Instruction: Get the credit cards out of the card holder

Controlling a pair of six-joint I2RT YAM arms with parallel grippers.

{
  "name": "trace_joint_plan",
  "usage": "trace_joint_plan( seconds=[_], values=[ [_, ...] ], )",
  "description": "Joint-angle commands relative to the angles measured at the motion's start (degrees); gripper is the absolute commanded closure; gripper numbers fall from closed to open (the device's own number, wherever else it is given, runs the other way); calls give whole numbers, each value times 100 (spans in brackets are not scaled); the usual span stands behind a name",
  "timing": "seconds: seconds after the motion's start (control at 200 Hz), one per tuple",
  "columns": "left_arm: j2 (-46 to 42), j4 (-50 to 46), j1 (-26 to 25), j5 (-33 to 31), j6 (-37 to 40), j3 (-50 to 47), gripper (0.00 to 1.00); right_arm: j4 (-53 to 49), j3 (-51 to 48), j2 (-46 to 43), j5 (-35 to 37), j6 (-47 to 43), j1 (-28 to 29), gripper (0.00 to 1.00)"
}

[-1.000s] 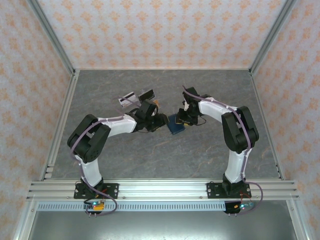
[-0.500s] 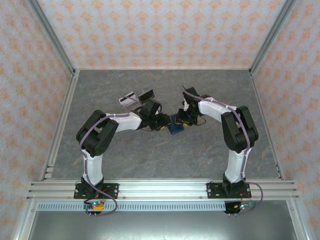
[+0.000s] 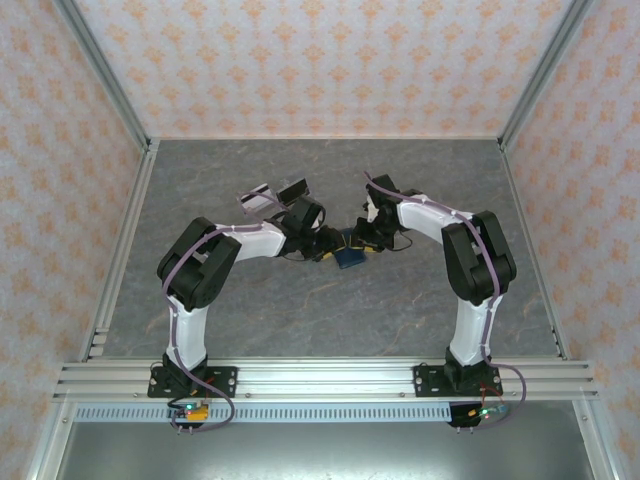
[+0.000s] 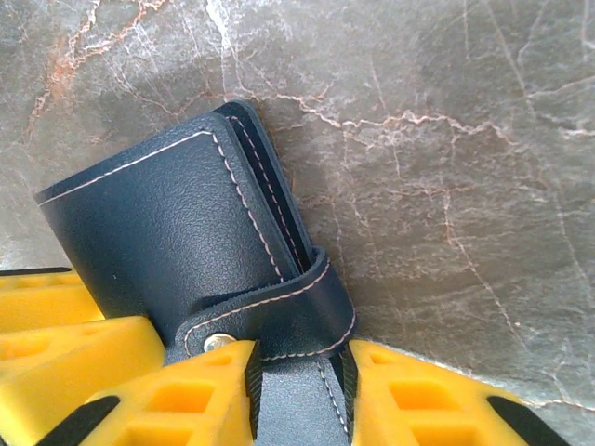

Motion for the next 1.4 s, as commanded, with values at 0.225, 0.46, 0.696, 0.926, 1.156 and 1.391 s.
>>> trace_joint_plan(
  seconds=[0.225, 0.46, 0.696, 0.926, 1.156, 1.391],
  values=[
    [-246, 164, -47, 391, 346, 106, 83, 27, -224, -109, 180, -30, 37, 67],
    [-400, 88, -6, 399, 466, -45, 94, 256, -437, -725, 145, 63, 45, 51],
    [-400, -63, 33, 519, 478, -32, 100, -41, -16, -353, 456, 154, 322, 46],
    [-672, -121, 173, 587, 497, -4, 100, -144, 47, -264, 1129, 468, 431, 52],
    [-811, -509, 191, 408, 693, 54, 100, -496, 246, -282, 1821, 628, 487, 58],
    [-901, -875, 197, 120, 881, 7, 100, -437, 210, -301, 2291, 758, 492, 68]
  ],
)
